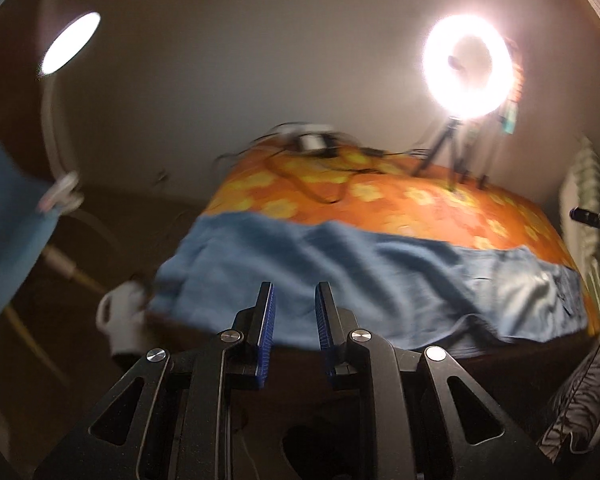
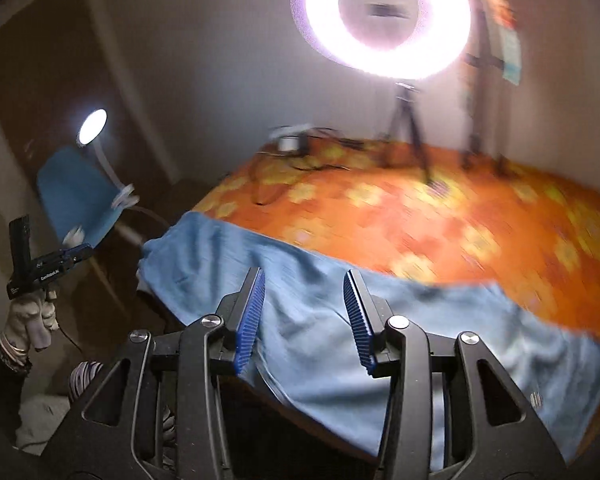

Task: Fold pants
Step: 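Open both tools and release the folded jeans, then move both tools to the folded jeans edge at the bed side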

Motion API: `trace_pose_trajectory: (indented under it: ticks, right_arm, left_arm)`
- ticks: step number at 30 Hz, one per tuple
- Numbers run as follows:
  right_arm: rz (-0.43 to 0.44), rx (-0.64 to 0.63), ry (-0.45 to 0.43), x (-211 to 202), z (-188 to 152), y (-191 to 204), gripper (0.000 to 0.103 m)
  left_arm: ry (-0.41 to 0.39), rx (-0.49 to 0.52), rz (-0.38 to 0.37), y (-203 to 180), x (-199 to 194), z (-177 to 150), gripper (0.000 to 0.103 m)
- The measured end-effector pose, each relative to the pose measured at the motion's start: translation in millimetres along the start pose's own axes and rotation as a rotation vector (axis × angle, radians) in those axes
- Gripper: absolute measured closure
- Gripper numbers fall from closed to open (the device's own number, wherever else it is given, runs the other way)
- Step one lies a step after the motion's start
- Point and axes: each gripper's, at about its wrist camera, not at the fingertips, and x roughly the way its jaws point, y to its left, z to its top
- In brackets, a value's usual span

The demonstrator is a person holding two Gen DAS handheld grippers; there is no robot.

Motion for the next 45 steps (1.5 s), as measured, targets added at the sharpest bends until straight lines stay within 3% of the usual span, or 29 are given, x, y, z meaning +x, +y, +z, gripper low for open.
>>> trace_pose_trajectory:
  ticks: [3,10,13,22,29,37,45]
  right_arm:
    - [0.095,-0.082,0.019,34,26,37,0.047]
    - [0.239,-0.24,0.124,135,77,114,0.045]
    - [0.277,-0.278,0.185,192,97,144,0.045]
    - [0.312,-0.387,0.335,354,114,216,0.045]
    - [0.318,-0.376,0.422,448,108,239,0.045]
    - [0.311,-0.361,0.472,513,104,259,0.045]
    - [0.31,-0.422,0.496,529,88,277,0.045]
  left_arm:
    - [0.022,-0.082,0.029,35,7,-20,0.084]
    - [0.056,-0.228,0.015,79,48,-50,0.084]
    - [0.076,-0.261,0.013,93,72,-57,0.071]
    - [0.115,-0.347,0.009,127,126,-64,0.068]
    - [0.106,-0.427,0.014,145,149,-67,0.068]
    - [0.098,-0.367,0.075,141,155,-56,0.068]
    - [0.115,-0.318,0.092,131,169,-56,0.068]
